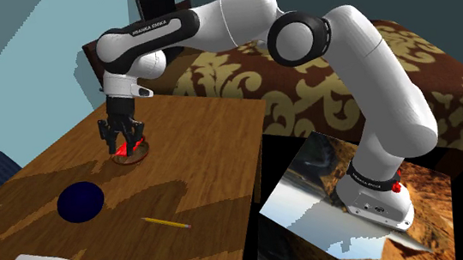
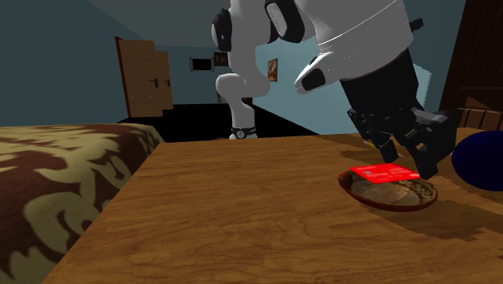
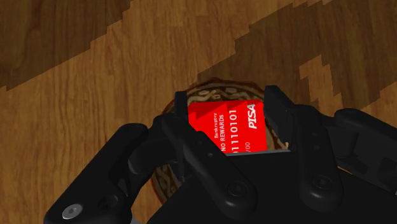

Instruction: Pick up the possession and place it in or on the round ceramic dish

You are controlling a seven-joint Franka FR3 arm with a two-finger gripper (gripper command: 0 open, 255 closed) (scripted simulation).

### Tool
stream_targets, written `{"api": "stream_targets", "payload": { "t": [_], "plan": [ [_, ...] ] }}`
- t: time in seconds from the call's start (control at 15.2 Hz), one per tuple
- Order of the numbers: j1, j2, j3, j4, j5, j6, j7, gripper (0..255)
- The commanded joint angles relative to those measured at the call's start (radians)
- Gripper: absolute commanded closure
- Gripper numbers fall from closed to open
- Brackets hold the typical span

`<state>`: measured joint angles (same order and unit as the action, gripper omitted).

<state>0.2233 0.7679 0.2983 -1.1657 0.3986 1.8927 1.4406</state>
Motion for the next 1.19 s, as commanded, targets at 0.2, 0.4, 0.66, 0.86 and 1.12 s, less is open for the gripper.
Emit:
{"api": "stream_targets", "payload": {
  "t": [0.2, 0.4, 0.66, 0.86, 1.12],
  "plan": [
    [0.000, 0.000, 0.000, 0.000, 0.000, 0.000, 0.000, 0],
    [-0.008, -0.006, -0.001, 0.019, -0.001, -0.027, 0.003, 0],
    [-0.030, -0.013, -0.005, 0.086, -0.006, -0.109, 0.012, 0],
    [-0.030, -0.013, -0.005, 0.086, -0.006, -0.109, 0.012, 0],
    [-0.030, -0.013, -0.005, 0.086, -0.006, -0.109, 0.012, 0]
  ]
}}
